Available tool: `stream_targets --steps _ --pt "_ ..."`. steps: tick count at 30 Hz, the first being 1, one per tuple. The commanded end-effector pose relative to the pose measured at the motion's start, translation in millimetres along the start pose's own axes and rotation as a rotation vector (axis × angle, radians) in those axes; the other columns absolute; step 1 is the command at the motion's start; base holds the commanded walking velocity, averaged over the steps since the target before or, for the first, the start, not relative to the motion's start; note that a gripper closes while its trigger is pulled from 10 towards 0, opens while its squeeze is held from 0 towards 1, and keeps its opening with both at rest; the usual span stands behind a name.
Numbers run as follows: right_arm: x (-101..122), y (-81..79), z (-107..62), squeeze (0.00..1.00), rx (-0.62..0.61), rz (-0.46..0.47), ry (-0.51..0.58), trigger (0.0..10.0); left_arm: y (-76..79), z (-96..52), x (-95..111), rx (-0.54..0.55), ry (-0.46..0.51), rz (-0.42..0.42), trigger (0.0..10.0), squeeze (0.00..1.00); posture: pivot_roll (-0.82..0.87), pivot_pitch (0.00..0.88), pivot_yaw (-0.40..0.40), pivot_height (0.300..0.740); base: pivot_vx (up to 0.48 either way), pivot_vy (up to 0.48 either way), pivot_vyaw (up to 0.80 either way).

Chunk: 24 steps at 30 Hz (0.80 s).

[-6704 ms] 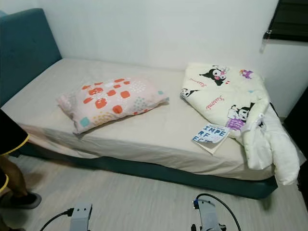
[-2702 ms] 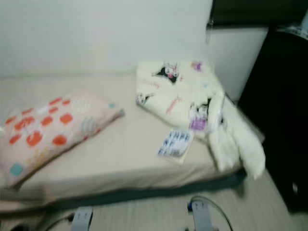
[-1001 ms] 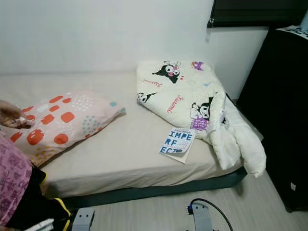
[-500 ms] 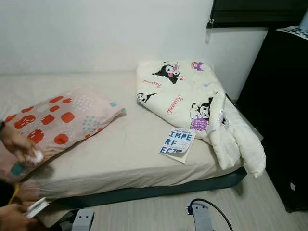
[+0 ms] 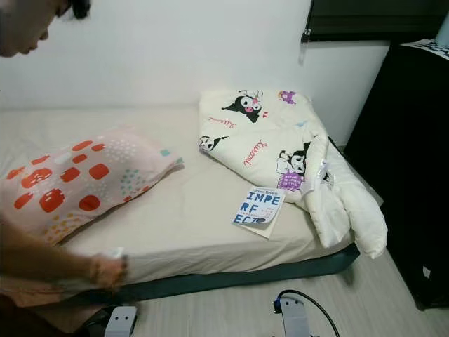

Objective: Clean up the room

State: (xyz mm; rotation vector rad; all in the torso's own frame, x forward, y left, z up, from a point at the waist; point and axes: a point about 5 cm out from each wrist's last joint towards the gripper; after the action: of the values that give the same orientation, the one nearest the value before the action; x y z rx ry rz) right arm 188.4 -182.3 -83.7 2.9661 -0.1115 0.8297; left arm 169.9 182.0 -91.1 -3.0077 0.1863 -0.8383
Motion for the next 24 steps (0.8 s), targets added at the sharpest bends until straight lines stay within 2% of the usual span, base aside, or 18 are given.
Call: stream_targets --steps 1,24 --pt "-8.8 2.1 -0.8 0.00 -0.008 -0.016 -0.032 10.0 0.9 -0.9 -8.2 -0.007 -0.033 0.004 10.0 0.00 -0.05 0.068 -0.018 0.740 0.000 0.000 0.00" --pt "-10.3 0.1 -0.9 0.00 -0.006 -0.014 -0.035 10.0 -1.4 -1.7 -11.2 -0.005 -0.041 0.007 10.0 0.00 -0.04 0.080 -0.011 0.740 0.000 0.000 0.00"
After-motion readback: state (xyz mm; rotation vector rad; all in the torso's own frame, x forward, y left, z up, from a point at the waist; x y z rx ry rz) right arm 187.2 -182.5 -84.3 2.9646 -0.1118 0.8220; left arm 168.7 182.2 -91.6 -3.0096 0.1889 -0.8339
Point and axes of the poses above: a point about 5 cm out from each wrist's last joint towards the gripper, its own z axis pointing out of the wrist towards the gripper, its own x axis along the axis of the wrist's last joint, y = z × x, and after that the axes turned 8 degrees about z, right-handed
